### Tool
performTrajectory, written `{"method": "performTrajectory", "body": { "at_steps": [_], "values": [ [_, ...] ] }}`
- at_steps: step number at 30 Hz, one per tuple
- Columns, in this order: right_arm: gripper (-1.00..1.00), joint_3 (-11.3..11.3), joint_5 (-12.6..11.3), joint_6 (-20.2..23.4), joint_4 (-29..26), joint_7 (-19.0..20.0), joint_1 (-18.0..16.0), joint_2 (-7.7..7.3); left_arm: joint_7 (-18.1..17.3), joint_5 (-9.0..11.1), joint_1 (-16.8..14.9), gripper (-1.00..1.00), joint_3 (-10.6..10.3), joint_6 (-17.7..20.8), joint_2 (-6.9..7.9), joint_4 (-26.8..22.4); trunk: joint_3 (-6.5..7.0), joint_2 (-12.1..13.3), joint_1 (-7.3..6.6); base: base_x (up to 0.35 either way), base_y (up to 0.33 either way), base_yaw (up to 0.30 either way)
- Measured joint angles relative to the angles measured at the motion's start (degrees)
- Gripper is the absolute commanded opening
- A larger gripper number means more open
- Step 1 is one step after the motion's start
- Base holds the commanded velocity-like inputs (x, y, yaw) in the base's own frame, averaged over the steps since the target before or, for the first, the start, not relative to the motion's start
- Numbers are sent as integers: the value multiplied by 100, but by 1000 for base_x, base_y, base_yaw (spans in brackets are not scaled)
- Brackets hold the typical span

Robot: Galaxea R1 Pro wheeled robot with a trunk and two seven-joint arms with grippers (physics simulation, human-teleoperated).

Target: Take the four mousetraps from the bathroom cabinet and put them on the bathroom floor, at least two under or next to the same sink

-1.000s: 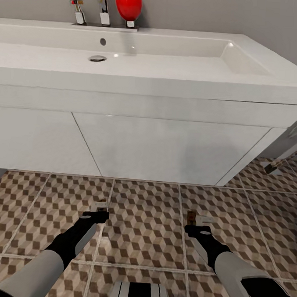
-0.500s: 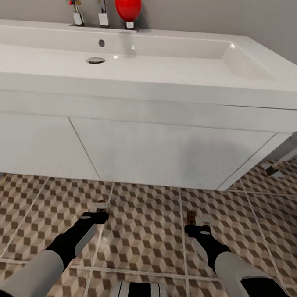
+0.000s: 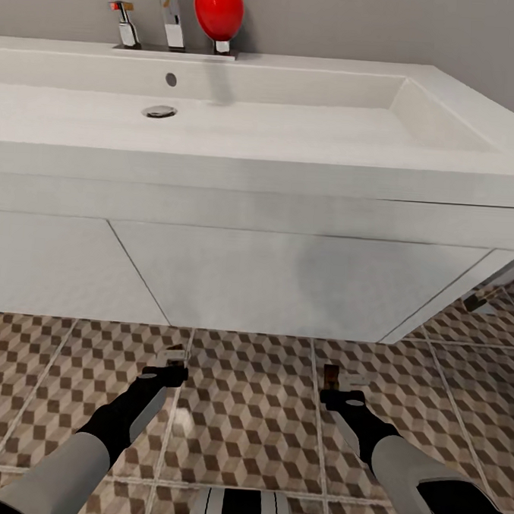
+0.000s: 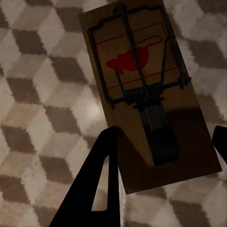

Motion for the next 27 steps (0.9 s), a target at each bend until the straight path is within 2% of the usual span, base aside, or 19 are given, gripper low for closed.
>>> {"method": "performTrajectory", "body": {
  "at_steps": [10,27],
  "values": [
    [-100,4,-2,7,1,-1,0,-2,-2,-5,0,-100,-2,0,0,19,0,0,-1,117,0,0],
    [-100,11,-8,8,-2,1,0,2,1,56,0,-100,12,16,-13,-8,0,0,0,10,0,0]
  ]
}}
